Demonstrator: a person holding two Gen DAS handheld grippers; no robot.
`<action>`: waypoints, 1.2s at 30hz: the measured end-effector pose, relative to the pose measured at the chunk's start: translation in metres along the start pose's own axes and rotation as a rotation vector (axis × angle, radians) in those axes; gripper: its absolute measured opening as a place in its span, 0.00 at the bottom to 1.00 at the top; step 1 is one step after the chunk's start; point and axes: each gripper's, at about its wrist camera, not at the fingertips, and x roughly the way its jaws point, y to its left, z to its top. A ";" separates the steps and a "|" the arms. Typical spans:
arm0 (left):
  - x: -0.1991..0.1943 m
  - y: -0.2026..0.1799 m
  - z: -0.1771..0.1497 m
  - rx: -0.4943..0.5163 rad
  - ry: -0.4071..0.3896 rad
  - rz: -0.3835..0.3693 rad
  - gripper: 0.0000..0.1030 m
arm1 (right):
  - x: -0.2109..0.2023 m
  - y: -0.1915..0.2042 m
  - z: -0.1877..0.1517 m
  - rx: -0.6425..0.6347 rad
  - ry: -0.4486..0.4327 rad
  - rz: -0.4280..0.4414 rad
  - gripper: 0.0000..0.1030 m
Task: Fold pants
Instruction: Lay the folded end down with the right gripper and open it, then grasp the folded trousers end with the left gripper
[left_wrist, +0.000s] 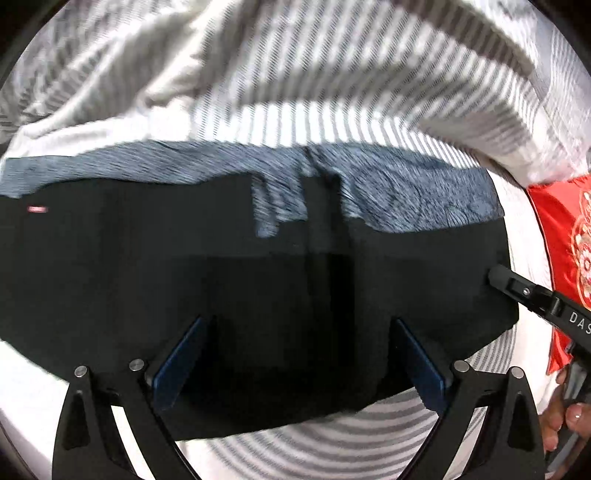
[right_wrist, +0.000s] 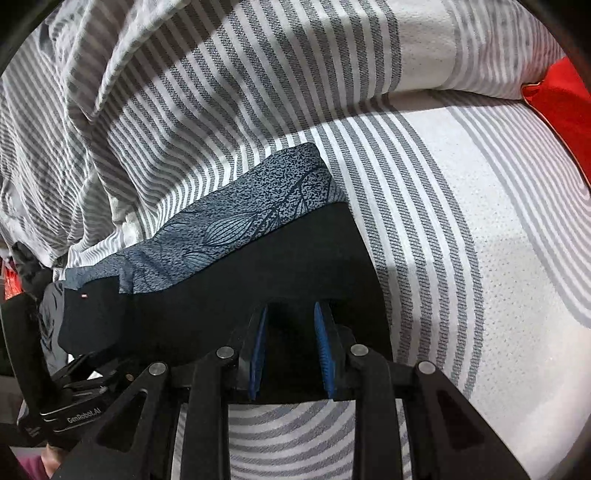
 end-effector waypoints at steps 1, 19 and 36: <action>-0.006 0.005 0.000 -0.011 -0.011 0.010 0.98 | -0.003 0.004 0.001 -0.007 0.005 0.020 0.28; -0.054 0.110 -0.050 -0.289 -0.087 0.175 0.98 | 0.062 0.144 -0.014 -0.342 0.220 0.300 0.33; -0.083 0.308 -0.064 -0.684 -0.196 0.037 0.98 | 0.067 0.158 -0.037 -0.415 0.140 -0.083 0.85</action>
